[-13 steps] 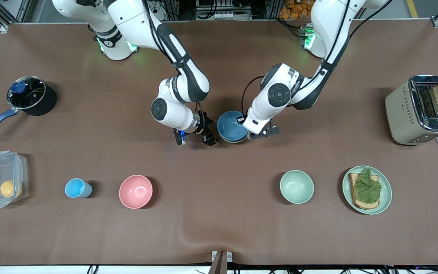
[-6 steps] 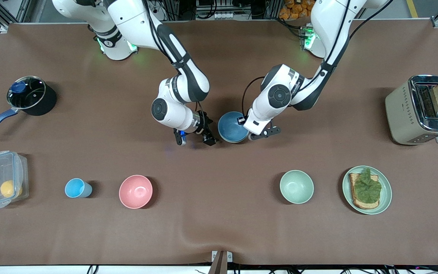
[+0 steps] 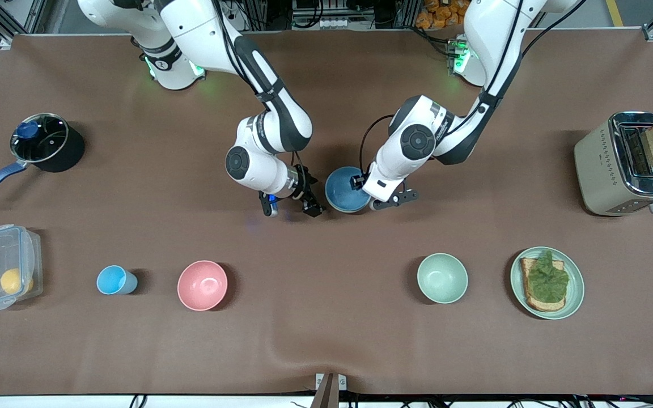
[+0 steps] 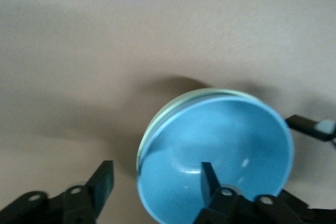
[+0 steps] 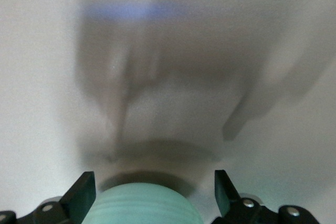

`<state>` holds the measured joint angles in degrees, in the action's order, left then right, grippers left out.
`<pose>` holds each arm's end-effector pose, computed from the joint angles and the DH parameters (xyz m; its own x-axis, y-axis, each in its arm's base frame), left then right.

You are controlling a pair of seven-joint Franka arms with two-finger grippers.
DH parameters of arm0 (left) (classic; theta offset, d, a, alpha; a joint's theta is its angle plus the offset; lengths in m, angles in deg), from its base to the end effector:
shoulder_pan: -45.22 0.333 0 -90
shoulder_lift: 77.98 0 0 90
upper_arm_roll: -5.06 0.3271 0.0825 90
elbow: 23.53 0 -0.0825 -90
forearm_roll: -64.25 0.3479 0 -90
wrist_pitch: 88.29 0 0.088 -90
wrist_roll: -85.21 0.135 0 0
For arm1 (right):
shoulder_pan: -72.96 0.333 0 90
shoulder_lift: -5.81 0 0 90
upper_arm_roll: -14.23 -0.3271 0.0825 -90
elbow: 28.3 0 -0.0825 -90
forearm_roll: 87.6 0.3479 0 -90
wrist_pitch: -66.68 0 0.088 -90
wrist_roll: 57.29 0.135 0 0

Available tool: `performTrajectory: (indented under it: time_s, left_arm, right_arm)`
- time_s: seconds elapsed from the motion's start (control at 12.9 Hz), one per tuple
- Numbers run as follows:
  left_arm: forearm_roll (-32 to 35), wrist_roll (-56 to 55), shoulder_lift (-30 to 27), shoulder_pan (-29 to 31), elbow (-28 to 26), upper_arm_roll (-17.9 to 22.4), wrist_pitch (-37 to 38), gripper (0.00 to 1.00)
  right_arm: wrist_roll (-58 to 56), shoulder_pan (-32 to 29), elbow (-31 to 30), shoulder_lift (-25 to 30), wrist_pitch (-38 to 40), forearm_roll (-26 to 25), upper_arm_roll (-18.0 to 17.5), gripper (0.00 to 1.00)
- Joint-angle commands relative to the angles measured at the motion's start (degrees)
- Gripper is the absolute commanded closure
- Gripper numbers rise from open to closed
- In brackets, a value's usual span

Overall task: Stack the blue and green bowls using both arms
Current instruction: 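Lower the blue bowl into the green bowl with the left gripper, then open both grippers and lift them away from the stacked bowls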

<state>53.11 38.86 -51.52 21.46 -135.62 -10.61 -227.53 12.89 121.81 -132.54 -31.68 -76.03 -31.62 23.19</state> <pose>0.4679 -0.3803 0.2593 0.9454 0.2723 -0.1791 0.3024 -0.9378 0.1703 0.4800 0.4233 0.1935 0.2606 -0.8380 -0.4793 -0.9595 -0.2800 -0.0321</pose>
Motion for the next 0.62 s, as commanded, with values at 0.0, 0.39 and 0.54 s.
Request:
performTrajectory:
  time_s: [0.0, 0.39, 0.54]
  left_arm:
    - [-1.43, -0.93, -5.53, 1.42, 0.02, 0.11, 1.34, 0.00]
    - [-0.38, -0.59, -14.06, 7.39, 3.26, 0.63, 10.90, 0.00]
    - [2.93, -0.50, -16.88, 10.56, 5.29, 0.63, 15.39, 0.00]
  right_arm:
    - [-1.10, -0.96, 0.09, 0.39, 0.50, 0.53, -0.44, 0.00]
    - [-2.24, -0.96, -1.84, 1.98, 1.90, 0.09, 0.35, 0.00]
    - [-2.33, -0.87, -1.85, 2.94, 7.94, -2.88, 3.41, 0.00]
